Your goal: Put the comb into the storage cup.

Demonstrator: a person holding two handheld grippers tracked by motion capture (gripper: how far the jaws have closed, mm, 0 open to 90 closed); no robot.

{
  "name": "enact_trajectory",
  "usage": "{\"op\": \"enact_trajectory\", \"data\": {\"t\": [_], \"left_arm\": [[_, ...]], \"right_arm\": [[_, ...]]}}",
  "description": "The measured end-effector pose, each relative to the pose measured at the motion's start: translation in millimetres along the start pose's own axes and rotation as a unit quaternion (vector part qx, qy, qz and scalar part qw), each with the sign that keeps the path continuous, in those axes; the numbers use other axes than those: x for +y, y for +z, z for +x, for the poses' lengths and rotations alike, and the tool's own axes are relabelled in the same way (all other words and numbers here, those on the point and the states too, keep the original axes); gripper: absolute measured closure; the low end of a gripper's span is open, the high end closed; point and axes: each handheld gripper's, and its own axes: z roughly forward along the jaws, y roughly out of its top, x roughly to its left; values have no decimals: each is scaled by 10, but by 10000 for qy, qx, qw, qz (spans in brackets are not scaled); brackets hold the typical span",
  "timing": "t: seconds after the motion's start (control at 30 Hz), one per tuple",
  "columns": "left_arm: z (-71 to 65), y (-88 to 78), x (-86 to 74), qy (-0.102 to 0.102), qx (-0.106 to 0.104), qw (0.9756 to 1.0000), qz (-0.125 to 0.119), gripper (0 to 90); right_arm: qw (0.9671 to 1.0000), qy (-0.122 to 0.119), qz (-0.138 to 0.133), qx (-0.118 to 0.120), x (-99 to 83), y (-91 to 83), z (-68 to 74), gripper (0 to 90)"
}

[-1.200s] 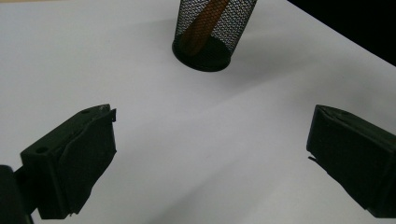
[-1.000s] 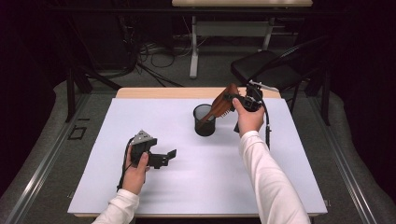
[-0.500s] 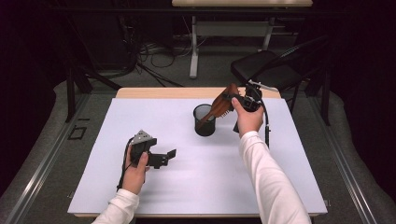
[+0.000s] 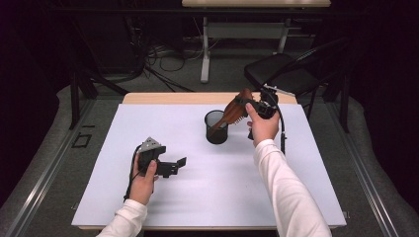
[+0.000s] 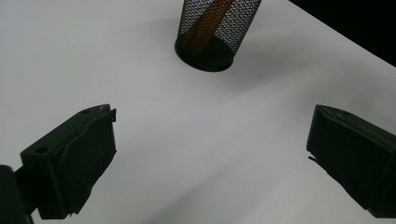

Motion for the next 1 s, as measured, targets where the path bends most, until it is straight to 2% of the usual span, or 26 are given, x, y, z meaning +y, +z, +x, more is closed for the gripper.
{"op": "enact_trajectory", "data": {"t": [0.23, 0.47, 0.7, 1.0], "left_arm": [[-5, 5, -2, -6, -5, 10000, 32, 13], [-5, 6, -2, -17, -3, 10000, 24, 13], [-8, 7, -5, -15, 6, 10000, 32, 13], [-14, 9, -10, -7, 3, 10000, 26, 13]], "right_arm": [[10000, -9, -46, -19, 38, -45, -45, 151], [9998, -89, -162, 71, 67, -86, -38, 152], [9997, -198, -135, 22, 92, -132, -61, 152], [9991, -251, -327, 21, 139, -228, -68, 152]]}}
